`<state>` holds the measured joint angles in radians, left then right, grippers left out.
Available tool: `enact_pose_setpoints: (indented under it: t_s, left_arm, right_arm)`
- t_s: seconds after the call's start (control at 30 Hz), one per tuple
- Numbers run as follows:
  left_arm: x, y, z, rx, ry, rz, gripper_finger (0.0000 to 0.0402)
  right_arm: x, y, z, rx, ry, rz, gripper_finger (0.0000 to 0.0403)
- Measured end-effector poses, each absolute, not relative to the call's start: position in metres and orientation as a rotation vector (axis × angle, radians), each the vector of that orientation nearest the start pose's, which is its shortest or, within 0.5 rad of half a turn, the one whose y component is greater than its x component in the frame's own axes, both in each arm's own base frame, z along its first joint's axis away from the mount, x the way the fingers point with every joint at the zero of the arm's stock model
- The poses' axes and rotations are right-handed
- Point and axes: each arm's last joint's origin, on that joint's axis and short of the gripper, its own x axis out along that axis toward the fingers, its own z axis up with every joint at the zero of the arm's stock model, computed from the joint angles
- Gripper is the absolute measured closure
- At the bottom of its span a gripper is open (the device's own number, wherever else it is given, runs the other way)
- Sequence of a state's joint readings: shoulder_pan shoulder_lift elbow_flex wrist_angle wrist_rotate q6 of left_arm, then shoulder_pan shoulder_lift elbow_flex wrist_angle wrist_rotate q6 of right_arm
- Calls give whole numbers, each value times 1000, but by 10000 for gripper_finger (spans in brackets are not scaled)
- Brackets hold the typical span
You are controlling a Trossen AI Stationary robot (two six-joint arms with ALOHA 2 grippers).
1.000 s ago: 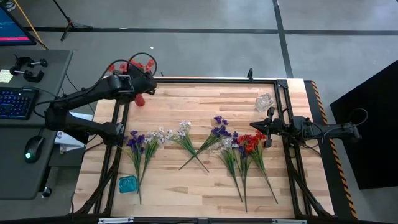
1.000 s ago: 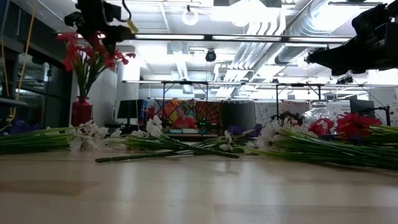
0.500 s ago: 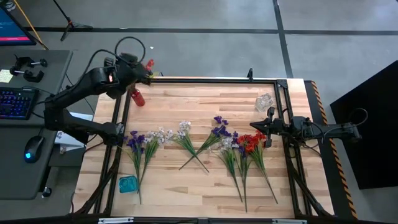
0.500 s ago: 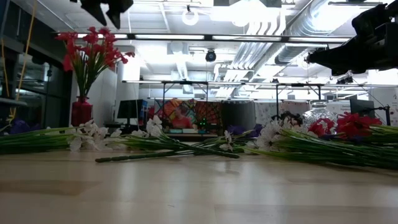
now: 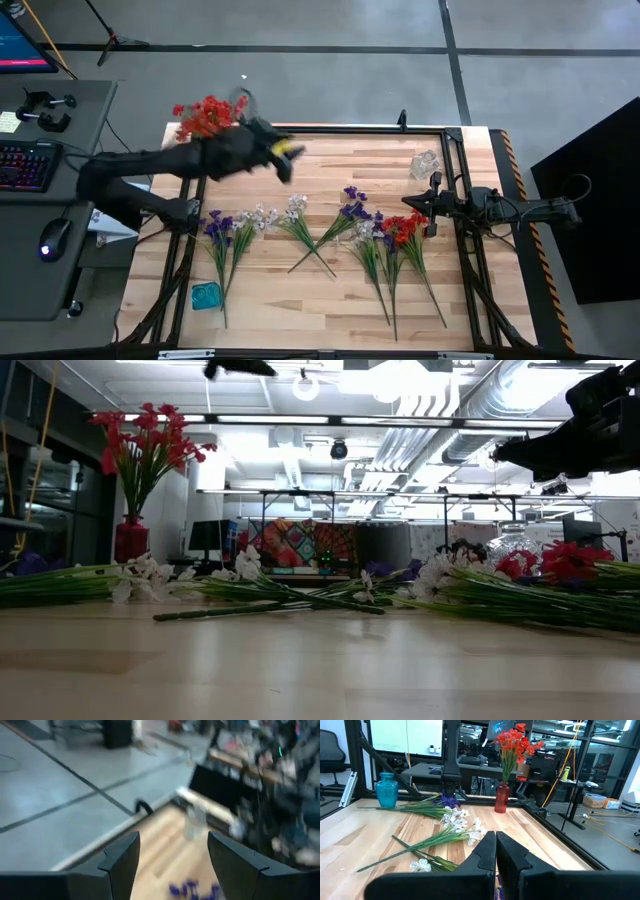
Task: Sort flowers into vase by color
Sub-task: Put the red flowers into the red vase
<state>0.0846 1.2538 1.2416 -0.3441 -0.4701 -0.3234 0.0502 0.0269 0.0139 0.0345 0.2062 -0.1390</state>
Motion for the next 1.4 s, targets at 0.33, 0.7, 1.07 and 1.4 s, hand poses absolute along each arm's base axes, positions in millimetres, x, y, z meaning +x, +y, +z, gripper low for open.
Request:
enact_pose_setpoints:
  t_s: [0.33, 0.7, 1.07, 1.4]
  left_arm:
    - [354, -17, 280, -204, 605, 197, 181]
    - [348, -30, 334, -440, 255, 42, 181]
    - [274, -43, 426, -479, -161, 3, 181]
    - [241, -49, 447, -381, -249, 83, 181]
  right_arm:
    - [98, -1, 170, -136, -11, -157, 402]
    - [98, -1, 170, -136, -11, -157, 402]
    - [88, -1, 210, 751, -487, 40, 402]
    - [102, 22, 247, 1014, -359, 383, 402]
